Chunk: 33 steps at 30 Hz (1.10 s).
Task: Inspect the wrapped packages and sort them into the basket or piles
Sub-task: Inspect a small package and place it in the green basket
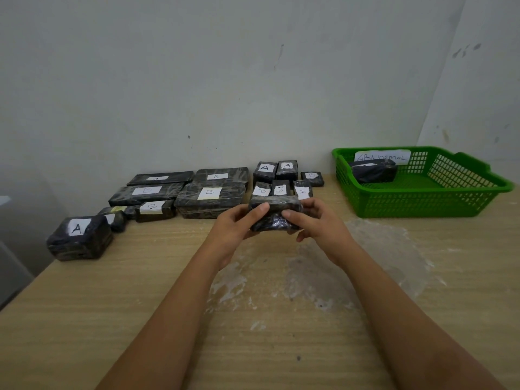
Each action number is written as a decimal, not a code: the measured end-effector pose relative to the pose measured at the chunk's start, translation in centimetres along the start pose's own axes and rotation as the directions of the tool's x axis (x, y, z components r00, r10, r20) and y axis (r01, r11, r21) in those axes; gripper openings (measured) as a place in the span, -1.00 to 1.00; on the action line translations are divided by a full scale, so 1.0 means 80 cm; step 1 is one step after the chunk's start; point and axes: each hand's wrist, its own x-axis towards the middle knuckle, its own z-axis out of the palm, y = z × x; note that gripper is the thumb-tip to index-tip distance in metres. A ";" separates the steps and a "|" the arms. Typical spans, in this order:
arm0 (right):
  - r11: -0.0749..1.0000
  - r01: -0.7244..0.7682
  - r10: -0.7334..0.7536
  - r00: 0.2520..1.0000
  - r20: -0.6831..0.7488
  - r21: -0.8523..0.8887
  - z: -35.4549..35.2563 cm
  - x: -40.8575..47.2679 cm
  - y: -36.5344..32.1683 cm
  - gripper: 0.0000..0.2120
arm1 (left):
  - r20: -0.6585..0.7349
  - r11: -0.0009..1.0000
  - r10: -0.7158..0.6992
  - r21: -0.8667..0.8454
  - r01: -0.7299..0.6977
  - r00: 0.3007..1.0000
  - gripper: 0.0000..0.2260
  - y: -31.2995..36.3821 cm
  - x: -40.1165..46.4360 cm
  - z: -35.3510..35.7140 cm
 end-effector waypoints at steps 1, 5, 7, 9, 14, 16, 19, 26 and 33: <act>1.000 0.008 -0.008 1.000 -0.012 0.003 0.000 0.001 0.000 -0.50 | 0.006 1.000 0.019 -0.005 -0.019 1.000 -0.52 -0.001 0.001 -0.001; 1.000 0.019 -0.019 0.999 -0.035 -0.004 -0.002 0.002 0.002 -0.58 | 0.019 0.998 0.046 0.050 -0.047 0.999 -0.60 -0.007 0.004 -0.004; 1.000 0.019 -0.019 0.999 -0.039 -0.018 -0.001 0.002 0.002 -0.60 | 0.000 0.991 0.065 0.115 -0.064 0.998 -0.75 -0.013 0.008 -0.006; 0.999 0.013 -0.014 1.000 -0.023 -0.040 0.000 0.001 0.002 -0.58 | -0.027 0.984 0.077 0.163 -0.072 0.997 -0.78 -0.017 0.011 -0.008; 0.994 -0.033 0.032 0.999 -0.010 -0.102 0.004 0.000 0.003 -0.31 | -0.049 0.960 0.092 0.271 -0.076 0.995 -0.60 -0.021 0.012 -0.010; 0.991 -0.027 0.023 0.999 -0.031 -0.132 0.005 -0.001 0.002 -0.34 | -0.044 0.969 0.058 0.243 -0.046 0.997 -0.68 -0.020 0.012 -0.008; 0.985 -0.003 -0.005 0.999 -0.045 -0.175 0.004 -0.001 0.001 -0.52 | -0.014 0.974 0.030 0.223 -0.026 0.999 -0.73 -0.017 0.010 -0.006; 0.980 -0.056 0.039 0.995 -0.093 -0.193 0.005 -0.002 0.001 -0.60 | -0.010 0.962 0.016 0.274 -0.013 1.000 -0.84 -0.017 0.009 -0.001; 0.968 -0.107 0.091 0.993 -0.079 -0.228 0.011 -0.002 0.001 -0.58 | -0.045 0.944 0.031 0.330 -0.015 0.999 -0.81 -0.022 0.011 -0.001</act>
